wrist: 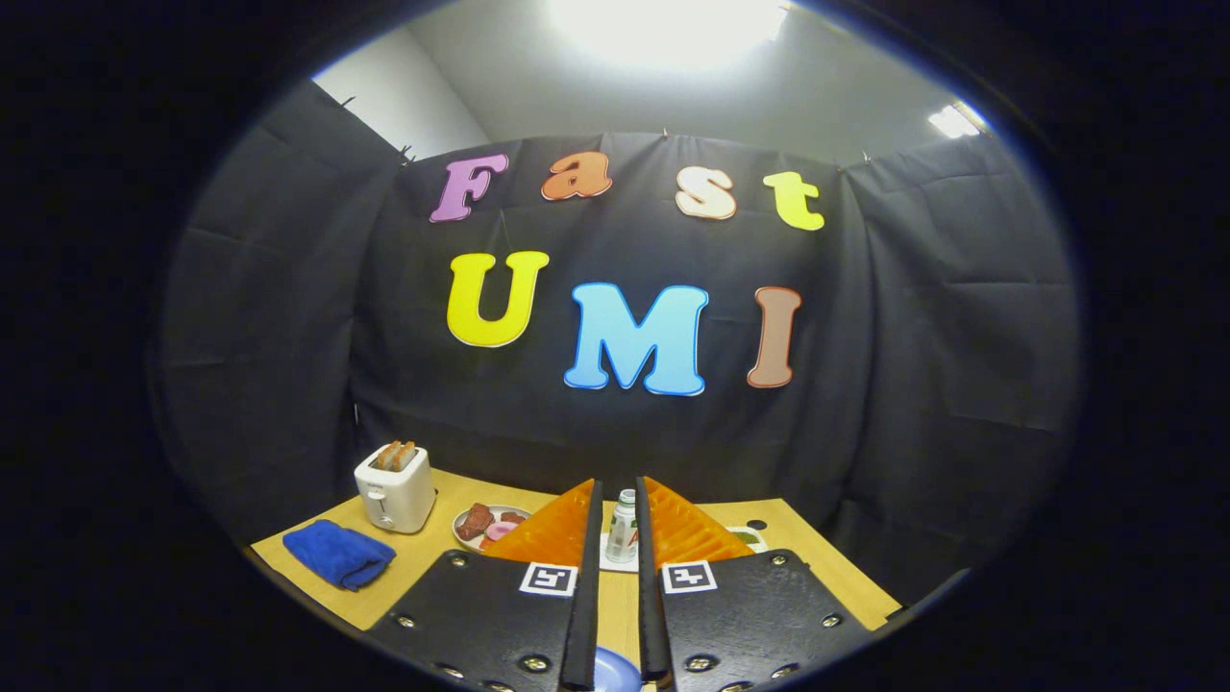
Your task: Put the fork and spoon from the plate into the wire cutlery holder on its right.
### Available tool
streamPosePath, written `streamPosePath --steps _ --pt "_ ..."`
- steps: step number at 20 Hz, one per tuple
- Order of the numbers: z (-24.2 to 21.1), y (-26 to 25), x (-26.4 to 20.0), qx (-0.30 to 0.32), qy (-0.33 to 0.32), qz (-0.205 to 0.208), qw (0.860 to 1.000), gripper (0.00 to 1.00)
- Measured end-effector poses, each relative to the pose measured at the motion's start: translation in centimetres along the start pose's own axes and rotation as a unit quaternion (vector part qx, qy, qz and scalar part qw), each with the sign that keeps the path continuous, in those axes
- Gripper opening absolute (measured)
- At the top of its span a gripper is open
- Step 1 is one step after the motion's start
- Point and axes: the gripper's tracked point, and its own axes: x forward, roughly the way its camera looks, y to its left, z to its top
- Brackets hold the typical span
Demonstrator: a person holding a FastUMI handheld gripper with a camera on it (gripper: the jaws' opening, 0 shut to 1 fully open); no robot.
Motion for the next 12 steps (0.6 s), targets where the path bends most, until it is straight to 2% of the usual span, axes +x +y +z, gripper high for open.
streamPosePath --steps 3,4,6,12 --pt "-2.1 2.2 1.0 -0.026 0.043 0.033 0.998 0.82" --pt "-2.1 3.3 1.1 -0.027 0.041 0.047 0.998 0.86" --pt "-1.1 5.7 1.8 -0.010 0.002 0.069 0.998 1.00" --pt "1.7 6.3 0.6 -0.073 -0.037 0.051 0.995 0.99"
